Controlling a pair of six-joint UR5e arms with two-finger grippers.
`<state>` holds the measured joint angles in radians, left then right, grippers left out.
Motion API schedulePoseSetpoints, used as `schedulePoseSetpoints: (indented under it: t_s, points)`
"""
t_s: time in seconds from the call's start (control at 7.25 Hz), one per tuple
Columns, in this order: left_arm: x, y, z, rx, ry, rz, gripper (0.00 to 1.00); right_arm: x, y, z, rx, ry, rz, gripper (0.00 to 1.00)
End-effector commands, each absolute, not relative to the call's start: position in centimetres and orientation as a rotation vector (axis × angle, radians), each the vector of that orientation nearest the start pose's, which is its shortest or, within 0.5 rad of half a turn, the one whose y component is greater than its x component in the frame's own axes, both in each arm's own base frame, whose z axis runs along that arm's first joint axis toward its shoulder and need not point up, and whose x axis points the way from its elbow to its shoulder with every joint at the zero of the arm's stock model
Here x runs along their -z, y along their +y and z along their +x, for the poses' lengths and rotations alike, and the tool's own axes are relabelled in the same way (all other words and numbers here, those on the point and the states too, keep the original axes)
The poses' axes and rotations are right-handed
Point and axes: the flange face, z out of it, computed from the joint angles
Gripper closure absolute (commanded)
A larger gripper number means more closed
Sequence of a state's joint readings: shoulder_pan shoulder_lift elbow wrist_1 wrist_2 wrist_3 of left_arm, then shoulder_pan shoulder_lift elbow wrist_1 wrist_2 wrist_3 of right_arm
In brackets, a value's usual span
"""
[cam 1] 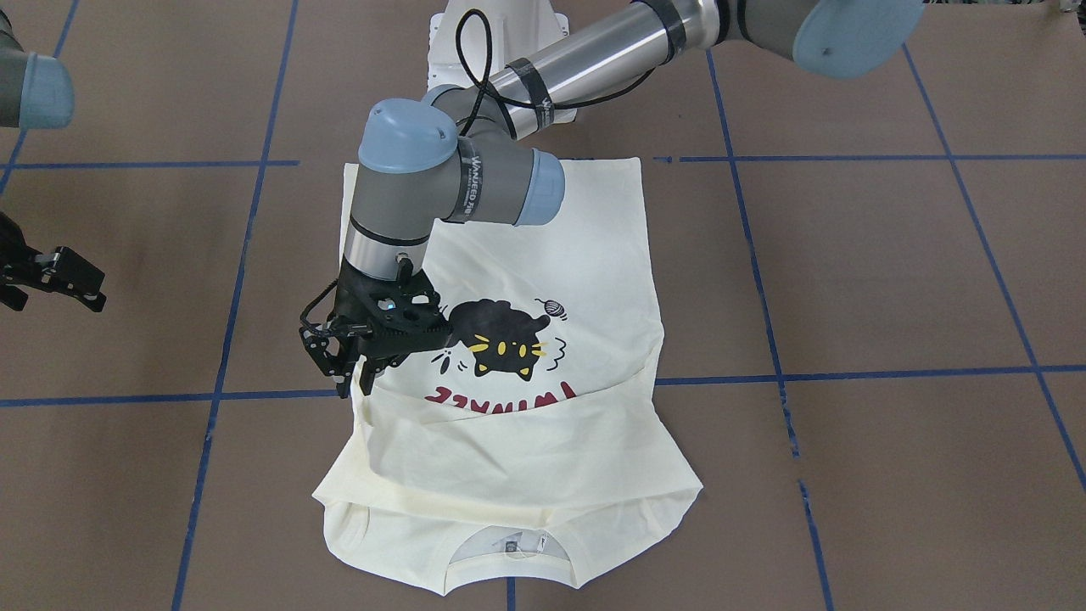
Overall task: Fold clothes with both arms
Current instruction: 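Fold the grasped sleeve with the left gripper across the shirt toward the collar, then release the sleeve and withdraw the left gripper while the right gripper moves toward the hem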
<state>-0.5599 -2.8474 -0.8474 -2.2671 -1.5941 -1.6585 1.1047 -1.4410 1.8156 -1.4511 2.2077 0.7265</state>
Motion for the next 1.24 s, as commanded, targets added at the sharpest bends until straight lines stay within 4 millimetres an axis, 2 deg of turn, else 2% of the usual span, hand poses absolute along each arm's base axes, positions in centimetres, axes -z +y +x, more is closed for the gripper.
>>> schedulePoseSetpoints:
  t_s: [0.0,0.28,0.41,0.55,0.69,0.83,0.97,1.1]
  points:
    - [-1.7,-57.0,66.5,0.518,1.267,0.3,0.0,-46.2,-52.2,-18.1,-0.088,-0.787,0.046,0.0]
    - [-3.9,-57.8,65.9,0.453,1.227,0.333,0.0,-45.1,-52.1,-18.2,-0.082,-0.806,0.054,0.0]
    - [-6.7,-57.3,64.4,0.399,1.223,0.282,0.0,-44.2,-51.7,-18.9,-0.072,-0.816,0.062,0.0]
    - [-8.6,-56.3,62.0,0.332,1.165,0.245,0.0,-42.6,-50.0,-22.1,-0.074,-0.827,0.038,0.0]
    - [-10.7,-54.5,59.0,0.315,1.127,0.248,0.01,-39.8,-48.5,-24.9,-0.118,-0.827,0.053,0.0]
    - [-13.4,-52.4,55.6,0.297,1.088,0.252,0.01,-38.3,-46.6,-27.3,-0.158,-0.833,0.037,0.0]
    - [-16.4,-49.6,51.2,0.234,1.034,0.275,0.01,-37.0,-44.3,-29.9,-0.172,-0.835,0.026,0.0]
    - [-19.1,-47.0,47.1,0.176,0.984,0.294,0.01,-35.4,-41.0,-33.3,-0.198,-0.835,0.023,0.0]
